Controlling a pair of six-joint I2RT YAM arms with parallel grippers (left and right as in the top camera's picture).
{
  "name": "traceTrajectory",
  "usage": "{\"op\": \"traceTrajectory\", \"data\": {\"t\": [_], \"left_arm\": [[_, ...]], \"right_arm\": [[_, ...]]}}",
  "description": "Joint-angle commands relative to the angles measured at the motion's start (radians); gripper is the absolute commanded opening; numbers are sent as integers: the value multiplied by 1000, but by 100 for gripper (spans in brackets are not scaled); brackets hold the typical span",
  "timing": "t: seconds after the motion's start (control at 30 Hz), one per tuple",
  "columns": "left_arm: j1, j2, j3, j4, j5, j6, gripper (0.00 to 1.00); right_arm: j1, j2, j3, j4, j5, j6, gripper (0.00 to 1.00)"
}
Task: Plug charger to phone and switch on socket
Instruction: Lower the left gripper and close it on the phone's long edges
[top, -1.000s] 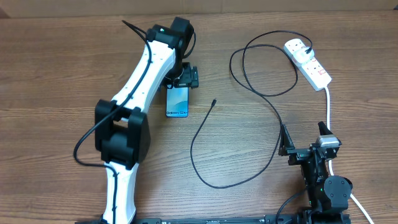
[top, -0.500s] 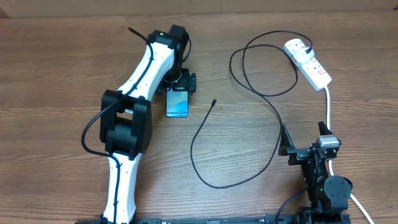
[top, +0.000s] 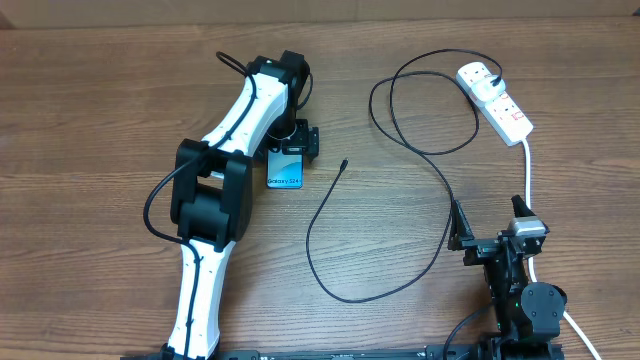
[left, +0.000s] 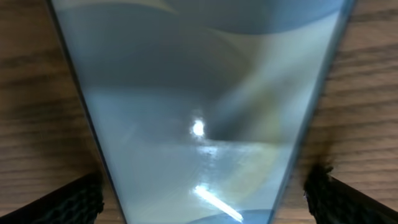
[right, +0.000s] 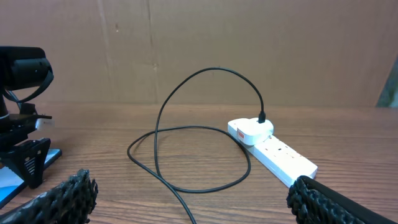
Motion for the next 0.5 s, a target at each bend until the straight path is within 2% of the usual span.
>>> {"op": "traceTrajectory", "data": {"t": [0.0,0.27,0.47], "left_arm": [[-4,30,11,-1,-42,-33,100],[11,37,11,4,-43,-31,100],[26,37,10,20,-34,22,100]], "right_arm": [[5,-10,-10,3,2,3,100],[5,-10,-10,3,2,3,100],[5,-10,-10,3,2,3,100]]}}
